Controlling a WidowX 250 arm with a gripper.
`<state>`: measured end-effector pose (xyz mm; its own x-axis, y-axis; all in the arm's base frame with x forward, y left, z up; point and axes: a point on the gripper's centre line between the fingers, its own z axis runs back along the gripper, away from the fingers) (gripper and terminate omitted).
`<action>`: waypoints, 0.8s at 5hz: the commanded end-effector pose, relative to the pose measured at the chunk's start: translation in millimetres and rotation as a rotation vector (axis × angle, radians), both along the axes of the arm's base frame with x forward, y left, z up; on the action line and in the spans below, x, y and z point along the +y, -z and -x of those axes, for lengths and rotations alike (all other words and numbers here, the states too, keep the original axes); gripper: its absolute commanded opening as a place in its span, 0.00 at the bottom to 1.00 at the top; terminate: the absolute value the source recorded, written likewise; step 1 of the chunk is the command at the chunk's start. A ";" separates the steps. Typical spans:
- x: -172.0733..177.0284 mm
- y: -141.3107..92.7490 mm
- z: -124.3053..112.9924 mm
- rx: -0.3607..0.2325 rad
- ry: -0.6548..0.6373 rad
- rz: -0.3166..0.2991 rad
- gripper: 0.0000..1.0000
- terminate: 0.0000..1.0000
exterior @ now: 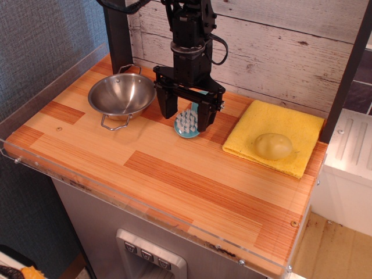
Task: Put the blue brush sin front of the yellow rag near the edge of the table.
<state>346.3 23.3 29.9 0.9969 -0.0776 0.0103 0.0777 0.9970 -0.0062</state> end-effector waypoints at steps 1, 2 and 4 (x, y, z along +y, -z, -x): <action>2.5 2.4 -7.6 -0.025 -0.058 0.020 1.00 0.00; 1.8 9.3 -7.4 -0.007 -0.064 0.022 1.00 0.00; -5.9 -24.6 5.0 -0.100 -0.034 0.044 0.00 0.00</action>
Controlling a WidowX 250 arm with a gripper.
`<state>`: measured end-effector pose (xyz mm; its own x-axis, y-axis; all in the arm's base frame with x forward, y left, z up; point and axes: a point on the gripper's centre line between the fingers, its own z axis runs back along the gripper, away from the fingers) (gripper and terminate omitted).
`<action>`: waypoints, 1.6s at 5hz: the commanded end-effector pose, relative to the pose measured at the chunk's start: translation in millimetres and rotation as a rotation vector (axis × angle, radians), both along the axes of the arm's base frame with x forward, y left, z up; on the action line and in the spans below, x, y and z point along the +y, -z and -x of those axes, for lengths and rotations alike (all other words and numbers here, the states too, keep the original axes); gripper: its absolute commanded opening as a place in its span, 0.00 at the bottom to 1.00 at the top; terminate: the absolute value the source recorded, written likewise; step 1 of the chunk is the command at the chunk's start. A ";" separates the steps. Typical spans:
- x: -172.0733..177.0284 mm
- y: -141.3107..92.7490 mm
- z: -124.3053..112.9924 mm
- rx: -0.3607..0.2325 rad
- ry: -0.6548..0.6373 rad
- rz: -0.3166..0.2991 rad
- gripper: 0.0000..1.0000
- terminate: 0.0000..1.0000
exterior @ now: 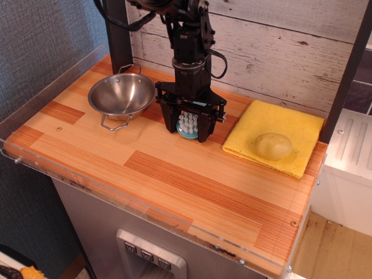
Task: Put the blue brush sin front of the yellow rag near the edge of the table.
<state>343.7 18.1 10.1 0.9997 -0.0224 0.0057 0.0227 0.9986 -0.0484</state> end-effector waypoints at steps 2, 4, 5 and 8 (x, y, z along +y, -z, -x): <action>-27.9 -88.5 53.5 -0.174 0.129 0.038 0.00 0.00; -78.0 -47.4 94.4 -0.023 0.256 0.007 0.00 0.00; -96.3 -24.5 98.7 0.018 0.265 -0.018 0.00 0.00; -132.9 -6.0 97.7 0.043 0.200 -0.047 0.00 0.00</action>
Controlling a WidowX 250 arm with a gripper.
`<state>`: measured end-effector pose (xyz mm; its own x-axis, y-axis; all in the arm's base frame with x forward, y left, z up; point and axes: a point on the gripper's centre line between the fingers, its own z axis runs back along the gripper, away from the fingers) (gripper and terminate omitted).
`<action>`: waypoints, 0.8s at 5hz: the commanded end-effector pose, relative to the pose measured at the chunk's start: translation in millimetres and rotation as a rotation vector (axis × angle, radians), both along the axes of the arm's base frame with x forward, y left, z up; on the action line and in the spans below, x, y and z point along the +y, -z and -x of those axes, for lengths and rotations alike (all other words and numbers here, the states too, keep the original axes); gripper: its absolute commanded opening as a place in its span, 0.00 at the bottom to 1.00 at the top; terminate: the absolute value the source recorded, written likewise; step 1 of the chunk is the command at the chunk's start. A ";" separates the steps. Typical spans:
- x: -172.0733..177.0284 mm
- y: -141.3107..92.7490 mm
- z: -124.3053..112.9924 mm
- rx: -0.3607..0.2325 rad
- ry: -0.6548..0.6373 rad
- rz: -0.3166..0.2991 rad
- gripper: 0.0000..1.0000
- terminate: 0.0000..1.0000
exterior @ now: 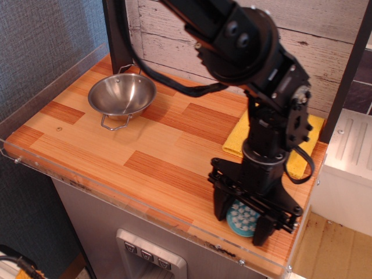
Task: Put the blue brush sin front of the yellow rag near the edge of the table.
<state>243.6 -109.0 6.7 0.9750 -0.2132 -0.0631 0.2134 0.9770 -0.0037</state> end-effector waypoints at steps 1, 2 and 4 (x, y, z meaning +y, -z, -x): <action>-4.6 -27.1 -1.4 -0.056 0.010 0.026 1.00 0.00; 3.7 -53.3 -3.1 -0.095 0.028 0.033 1.00 0.00; 36.5 -102.5 -10.8 -0.135 0.073 0.036 1.00 0.00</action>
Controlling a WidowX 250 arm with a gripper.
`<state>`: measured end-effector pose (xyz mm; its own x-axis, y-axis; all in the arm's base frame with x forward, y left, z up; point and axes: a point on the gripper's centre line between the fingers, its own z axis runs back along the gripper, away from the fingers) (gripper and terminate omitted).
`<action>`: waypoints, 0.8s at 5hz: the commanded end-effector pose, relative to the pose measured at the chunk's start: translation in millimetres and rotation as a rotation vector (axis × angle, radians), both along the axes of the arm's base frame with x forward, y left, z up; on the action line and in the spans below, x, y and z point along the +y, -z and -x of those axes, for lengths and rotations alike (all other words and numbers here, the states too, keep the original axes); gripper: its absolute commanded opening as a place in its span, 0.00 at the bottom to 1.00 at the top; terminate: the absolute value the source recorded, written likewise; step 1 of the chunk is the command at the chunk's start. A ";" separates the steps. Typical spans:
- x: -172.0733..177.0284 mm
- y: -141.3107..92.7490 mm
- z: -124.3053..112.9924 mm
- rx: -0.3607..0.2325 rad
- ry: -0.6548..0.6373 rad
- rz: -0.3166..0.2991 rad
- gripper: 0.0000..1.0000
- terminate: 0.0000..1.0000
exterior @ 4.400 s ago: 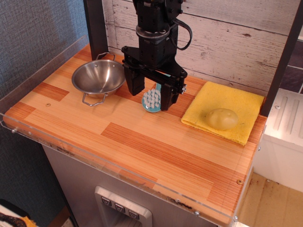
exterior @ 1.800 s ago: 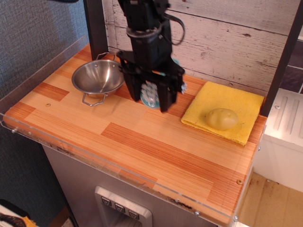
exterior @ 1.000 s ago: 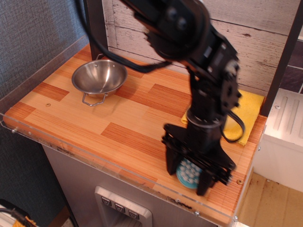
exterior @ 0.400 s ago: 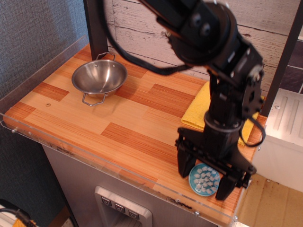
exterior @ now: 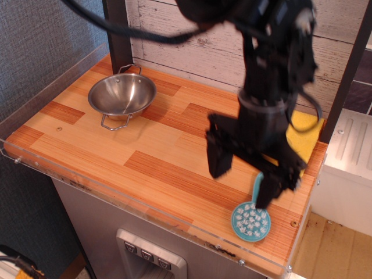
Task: Put the blue brush sin front of the yellow rag near the edge of the table.
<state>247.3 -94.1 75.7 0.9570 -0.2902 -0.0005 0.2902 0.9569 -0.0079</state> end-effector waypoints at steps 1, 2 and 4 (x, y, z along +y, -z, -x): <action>50.9 -40.5 -11.0 -0.096 -0.080 0.006 1.00 0.00; 73.1 -42.8 -11.9 -0.112 -0.144 -0.006 1.00 0.00; 85.3 -39.4 -11.5 -0.112 -0.185 0.000 1.00 0.00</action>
